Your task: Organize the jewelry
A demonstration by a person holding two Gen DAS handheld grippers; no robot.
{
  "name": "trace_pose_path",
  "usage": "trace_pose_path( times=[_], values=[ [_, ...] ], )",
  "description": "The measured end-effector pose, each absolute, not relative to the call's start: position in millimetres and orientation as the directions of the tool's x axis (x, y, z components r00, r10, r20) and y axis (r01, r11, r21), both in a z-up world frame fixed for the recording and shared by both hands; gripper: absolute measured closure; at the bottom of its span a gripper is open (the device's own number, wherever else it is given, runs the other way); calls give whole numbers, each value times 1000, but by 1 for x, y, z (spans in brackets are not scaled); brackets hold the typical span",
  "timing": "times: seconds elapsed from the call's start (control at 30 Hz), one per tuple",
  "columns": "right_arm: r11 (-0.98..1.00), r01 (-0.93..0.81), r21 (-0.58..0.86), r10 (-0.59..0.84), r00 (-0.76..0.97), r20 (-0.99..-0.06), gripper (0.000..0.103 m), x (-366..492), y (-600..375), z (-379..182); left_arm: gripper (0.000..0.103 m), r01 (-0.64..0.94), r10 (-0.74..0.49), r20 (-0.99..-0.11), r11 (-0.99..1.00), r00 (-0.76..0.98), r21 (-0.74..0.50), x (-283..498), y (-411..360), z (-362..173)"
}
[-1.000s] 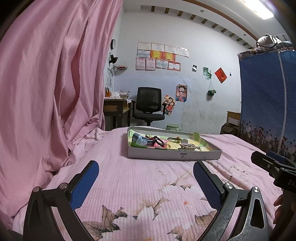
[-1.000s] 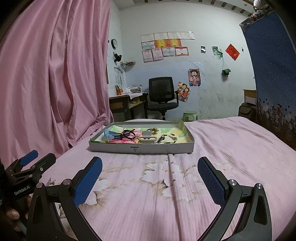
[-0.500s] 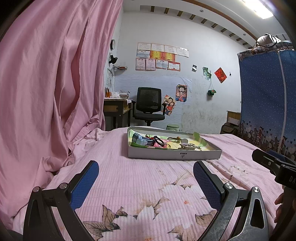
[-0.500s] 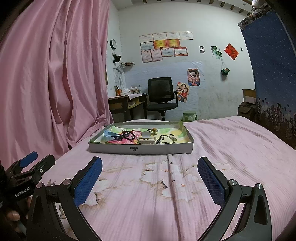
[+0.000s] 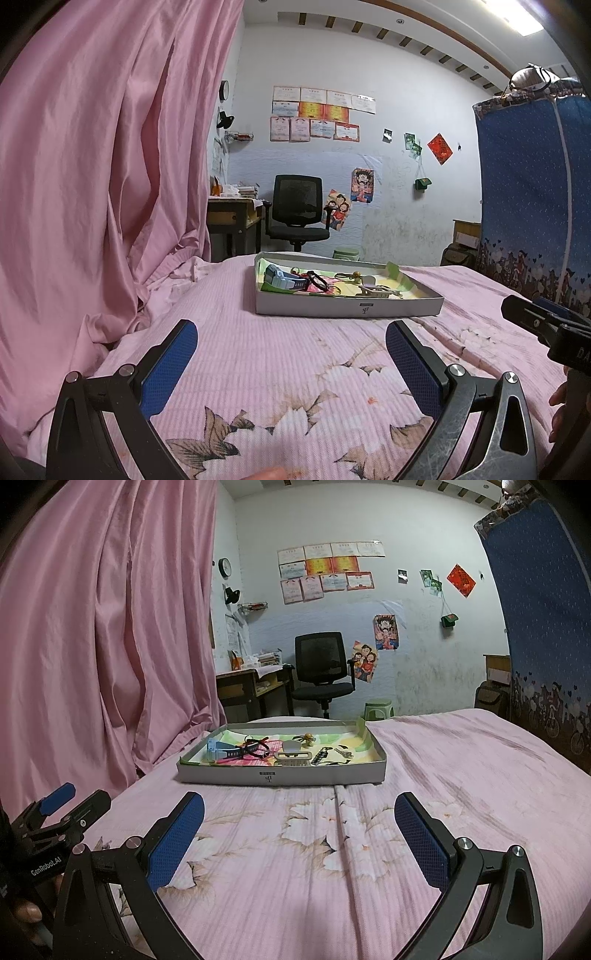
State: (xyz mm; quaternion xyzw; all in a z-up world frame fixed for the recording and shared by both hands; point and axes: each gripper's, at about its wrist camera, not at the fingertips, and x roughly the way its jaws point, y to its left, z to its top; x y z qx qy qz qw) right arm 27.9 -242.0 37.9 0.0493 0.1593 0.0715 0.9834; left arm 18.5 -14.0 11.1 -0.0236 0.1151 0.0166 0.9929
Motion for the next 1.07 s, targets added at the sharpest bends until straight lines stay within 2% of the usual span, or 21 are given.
trace_pose_path(
  times=[1.07],
  values=[
    [985, -121, 122, 155, 932, -326, 2, 23, -238, 29, 0, -47, 39, -263, 999, 964, -25, 22, -11, 5]
  ],
)
